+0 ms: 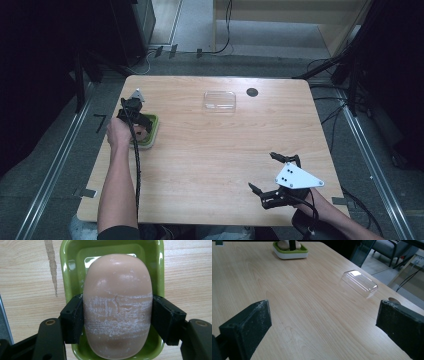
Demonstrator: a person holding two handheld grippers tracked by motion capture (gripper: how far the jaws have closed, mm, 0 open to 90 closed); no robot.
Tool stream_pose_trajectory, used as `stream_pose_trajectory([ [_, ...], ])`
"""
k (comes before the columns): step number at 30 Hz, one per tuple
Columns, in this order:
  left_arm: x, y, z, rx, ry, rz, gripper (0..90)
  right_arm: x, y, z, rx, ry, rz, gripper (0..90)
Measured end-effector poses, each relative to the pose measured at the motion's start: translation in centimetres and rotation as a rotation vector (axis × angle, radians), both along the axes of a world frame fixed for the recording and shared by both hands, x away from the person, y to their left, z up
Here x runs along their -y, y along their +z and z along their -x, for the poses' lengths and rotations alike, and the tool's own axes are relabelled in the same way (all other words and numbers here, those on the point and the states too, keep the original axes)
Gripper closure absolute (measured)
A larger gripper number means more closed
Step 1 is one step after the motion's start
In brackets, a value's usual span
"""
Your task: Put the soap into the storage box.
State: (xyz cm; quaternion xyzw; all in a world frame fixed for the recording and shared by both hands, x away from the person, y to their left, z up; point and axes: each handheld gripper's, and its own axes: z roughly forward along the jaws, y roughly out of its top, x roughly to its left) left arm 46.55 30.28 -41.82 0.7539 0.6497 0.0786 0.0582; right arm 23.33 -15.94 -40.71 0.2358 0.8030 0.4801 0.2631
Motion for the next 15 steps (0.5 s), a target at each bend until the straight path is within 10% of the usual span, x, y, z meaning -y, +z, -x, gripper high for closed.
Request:
stream_pose_trajectory([
  [15, -0.14, -0.81, -0.20, 0.009, 0.032, 0.004, 33.8, 0.02, -0.01, 0.00, 0.000, 0.000, 0.003, 0.0],
])
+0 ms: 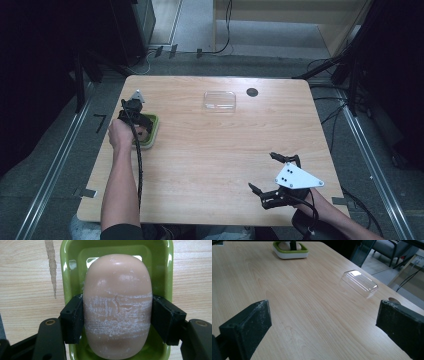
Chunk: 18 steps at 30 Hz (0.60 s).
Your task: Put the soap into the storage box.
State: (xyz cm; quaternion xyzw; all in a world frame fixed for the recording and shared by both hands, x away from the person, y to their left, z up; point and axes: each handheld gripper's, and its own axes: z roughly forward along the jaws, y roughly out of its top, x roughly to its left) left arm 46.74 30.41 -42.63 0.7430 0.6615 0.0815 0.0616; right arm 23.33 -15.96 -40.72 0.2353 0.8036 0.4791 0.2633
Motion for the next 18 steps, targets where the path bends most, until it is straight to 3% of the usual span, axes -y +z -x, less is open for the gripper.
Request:
stream_pose_trajectory([
  [18, 0.06, -0.39, -0.09, -0.005, -0.001, 0.008, 33.6, 0.02, -0.01, 0.01, 0.001, 0.001, 0.002, 0.0],
])
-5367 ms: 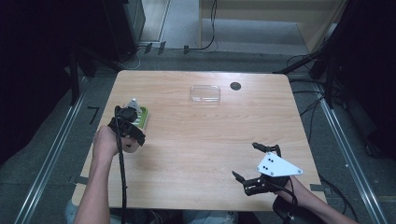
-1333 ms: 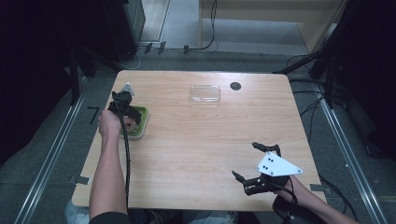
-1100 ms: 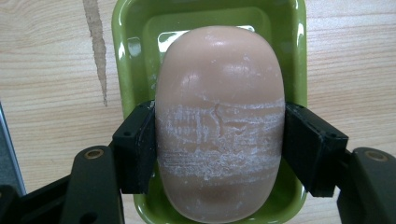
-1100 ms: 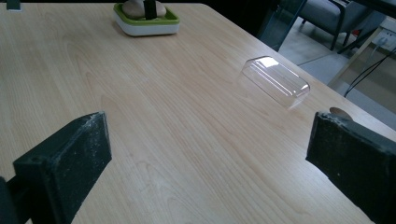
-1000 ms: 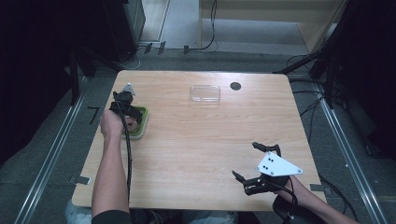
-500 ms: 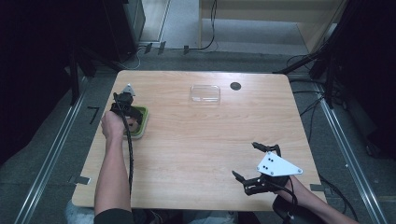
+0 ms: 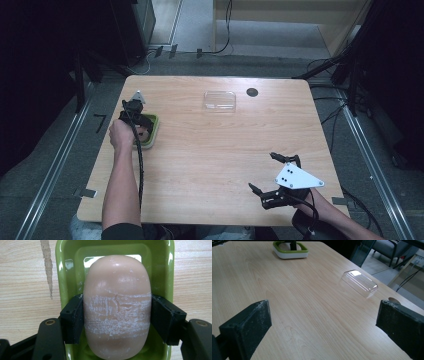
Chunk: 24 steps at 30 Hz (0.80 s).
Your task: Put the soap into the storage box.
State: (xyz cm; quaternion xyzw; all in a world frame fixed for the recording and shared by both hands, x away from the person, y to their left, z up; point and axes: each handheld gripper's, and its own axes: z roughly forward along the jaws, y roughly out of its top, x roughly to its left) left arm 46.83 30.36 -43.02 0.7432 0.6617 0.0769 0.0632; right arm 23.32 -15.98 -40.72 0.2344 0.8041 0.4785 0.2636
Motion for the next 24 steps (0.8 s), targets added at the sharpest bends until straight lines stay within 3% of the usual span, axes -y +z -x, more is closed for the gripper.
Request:
stream_pose_trajectory([
  [9, -0.1, 0.1, 0.1, -0.002, 0.002, 0.007, 31.9, 0.0, 0.0, 0.0, 0.001, 0.000, -0.002, 0.0],
  [17, 0.0, 0.9, 0.4, 0.020, 0.003, 0.003, 26.8, 0.1, 0.0, 0.0, 0.002, 0.000, -0.001, 0.0],
  [24, 0.3, 1.6, 0.7, 0.005, 0.001, -0.044, 18.7, 0.1, 0.0, 0.0, 0.003, -0.001, 0.000, 0.0],
])
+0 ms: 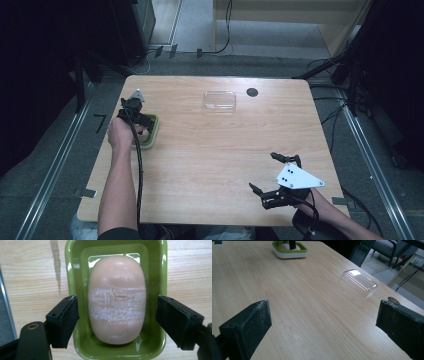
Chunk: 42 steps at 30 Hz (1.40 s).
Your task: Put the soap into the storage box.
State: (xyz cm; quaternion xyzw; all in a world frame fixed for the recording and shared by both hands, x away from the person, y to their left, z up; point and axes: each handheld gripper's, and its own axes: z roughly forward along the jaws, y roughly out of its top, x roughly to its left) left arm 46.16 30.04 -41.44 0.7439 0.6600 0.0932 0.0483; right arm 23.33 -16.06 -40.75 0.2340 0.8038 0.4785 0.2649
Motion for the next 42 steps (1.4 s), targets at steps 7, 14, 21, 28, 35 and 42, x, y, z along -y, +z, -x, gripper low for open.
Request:
stream_pose_trajectory([
  [7, 0.1, 0.7, 0.5, 0.012, -0.002, 0.001, 13.0, 0.0, 0.0, 0.0, -0.002, -0.001, -0.001, 0.0],
  [14, 0.6, 1.6, 1.2, -0.009, -0.027, 0.016, 8.0, 0.0, -0.1, -0.3, -0.004, 0.001, -0.005, 0.0],
  [21, 0.9, 2.2, 2.3, -0.015, -0.051, 0.025, 5.9, 0.0, -0.2, -0.4, -0.014, -0.002, -0.003, 0.0],
  [28, 0.9, 2.4, 3.8, -0.014, -0.073, 0.024, 4.5, 0.3, -0.2, -0.4, -0.011, -0.007, -0.004, 0.0],
  [35, 1.4, 2.8, 5.2, -0.002, -0.103, 0.021, 4.4, 0.8, -0.1, 0.1, -0.010, -0.020, -0.009, 0.0],
  [42, 1.7, 2.5, 6.8, -0.010, -0.116, 0.019, 4.3, 1.0, -0.1, 0.3, -0.007, -0.027, -0.014, 0.0],
])
